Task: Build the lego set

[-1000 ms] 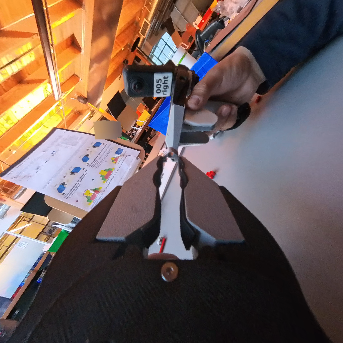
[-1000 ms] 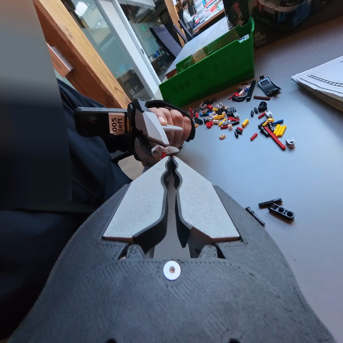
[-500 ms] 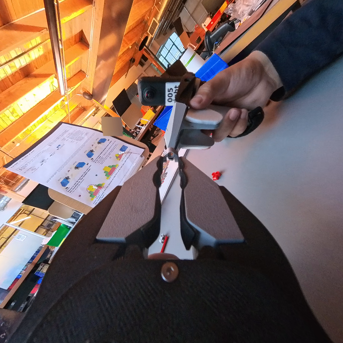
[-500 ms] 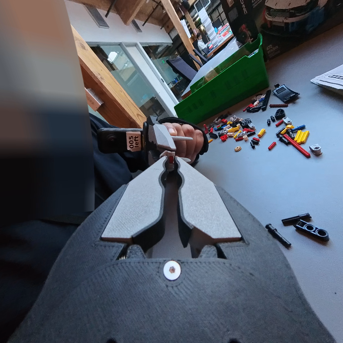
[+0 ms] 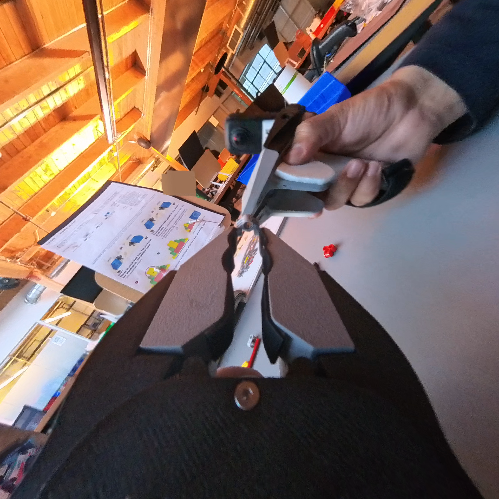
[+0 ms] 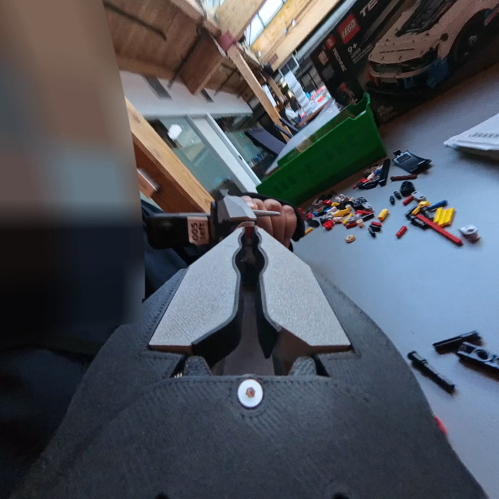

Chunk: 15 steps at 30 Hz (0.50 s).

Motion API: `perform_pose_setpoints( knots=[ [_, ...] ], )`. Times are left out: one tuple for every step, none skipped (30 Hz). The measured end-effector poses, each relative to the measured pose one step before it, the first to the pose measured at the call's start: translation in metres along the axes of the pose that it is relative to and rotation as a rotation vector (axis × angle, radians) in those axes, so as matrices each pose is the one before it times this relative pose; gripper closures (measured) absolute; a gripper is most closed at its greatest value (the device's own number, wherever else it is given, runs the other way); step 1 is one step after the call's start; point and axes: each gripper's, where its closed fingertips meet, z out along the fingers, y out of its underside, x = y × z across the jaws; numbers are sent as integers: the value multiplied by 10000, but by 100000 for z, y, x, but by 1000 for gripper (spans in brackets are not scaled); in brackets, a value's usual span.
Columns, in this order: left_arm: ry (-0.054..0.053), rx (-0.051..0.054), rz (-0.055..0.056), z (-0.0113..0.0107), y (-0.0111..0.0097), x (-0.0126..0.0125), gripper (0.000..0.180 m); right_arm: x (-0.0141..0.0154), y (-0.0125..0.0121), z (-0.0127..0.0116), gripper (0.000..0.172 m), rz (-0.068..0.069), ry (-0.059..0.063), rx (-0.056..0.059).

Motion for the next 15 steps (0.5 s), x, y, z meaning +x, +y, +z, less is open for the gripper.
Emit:
perform_pose_setpoints(
  knots=[
    [178,128,173,-268,-132,194,167,-191,315,136,172,-575,110,-532],
    [166,120,176,-294,-208,298,167,-299,418,125,172,-378,-55,-643],
    [136,-19,212,-220,-21,364,167,-142,463,121,172,-373,-12,-574],
    [170,-95,275,-168,161,481,166,39,571,114,172,-230,-6,-536],
    [193,-97,173,-123,223,488,167,126,589,115,172,-28,-61,-462],
    [228,-39,58,-144,160,453,167,121,509,157,172,-20,-59,-302],
    [209,5,131,-159,140,415,167,50,481,193,172,-48,-53,-264],
    [145,-39,195,-163,220,364,167,133,417,225,172,-153,52,-227],
    [165,-14,156,-161,126,402,167,63,438,231,172,-197,-1,-250],
    [144,-72,135,-129,155,387,167,89,419,222,172,-170,-16,-226],
    [153,-74,192,-93,172,404,167,109,403,214,172,-146,11,-191],
    [178,-47,150,-57,90,456,167,57,473,188,172,-119,9,-283],
    [151,-93,123,-11,101,416,167,66,484,155,172,-106,32,-347],
    [101,-29,71,-17,30,280,167,29,319,125,171,-99,7,-252],
    [62,0,17,-58,12,171,167,-24,185,113,171,-49,-46,-152]
  ],
)
